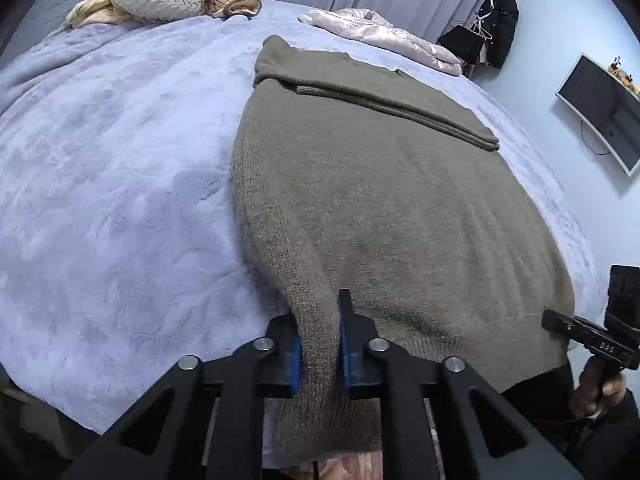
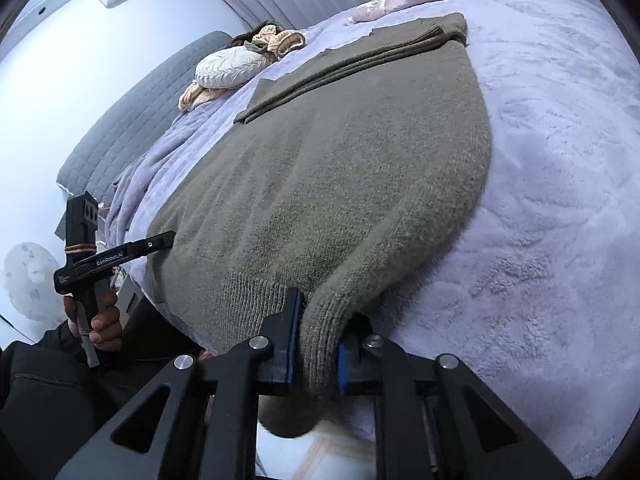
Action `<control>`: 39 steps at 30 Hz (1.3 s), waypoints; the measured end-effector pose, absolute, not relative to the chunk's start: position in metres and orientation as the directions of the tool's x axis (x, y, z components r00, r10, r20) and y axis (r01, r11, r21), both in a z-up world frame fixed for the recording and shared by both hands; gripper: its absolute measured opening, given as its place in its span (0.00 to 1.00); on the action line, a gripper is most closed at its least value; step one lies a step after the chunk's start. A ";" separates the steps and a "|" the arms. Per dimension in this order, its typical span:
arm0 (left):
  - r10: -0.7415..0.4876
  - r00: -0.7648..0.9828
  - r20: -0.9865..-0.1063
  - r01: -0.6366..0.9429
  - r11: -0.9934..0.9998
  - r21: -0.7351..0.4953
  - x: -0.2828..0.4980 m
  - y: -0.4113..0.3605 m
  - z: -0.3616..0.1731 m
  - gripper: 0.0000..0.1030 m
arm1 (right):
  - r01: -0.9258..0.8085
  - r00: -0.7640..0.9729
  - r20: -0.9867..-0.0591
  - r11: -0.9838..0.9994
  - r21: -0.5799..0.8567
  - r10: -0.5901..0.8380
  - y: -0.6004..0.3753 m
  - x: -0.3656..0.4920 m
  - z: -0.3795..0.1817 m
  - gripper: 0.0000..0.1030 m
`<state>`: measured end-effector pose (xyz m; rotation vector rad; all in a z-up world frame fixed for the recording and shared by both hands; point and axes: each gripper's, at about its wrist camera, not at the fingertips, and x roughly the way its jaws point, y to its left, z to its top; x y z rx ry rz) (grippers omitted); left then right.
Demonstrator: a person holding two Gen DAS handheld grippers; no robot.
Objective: Fold small clothes
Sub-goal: 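Grasp the hem with both grippers and lift it toward the collar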
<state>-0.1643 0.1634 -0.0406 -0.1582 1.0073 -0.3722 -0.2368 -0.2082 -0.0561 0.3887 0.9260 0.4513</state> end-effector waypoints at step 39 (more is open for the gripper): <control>-0.437 0.617 -0.654 0.128 0.876 -0.465 -0.031 0.158 0.060 0.14 | -0.218 0.741 -0.517 0.882 0.418 0.429 -0.226 -0.120 0.091 0.12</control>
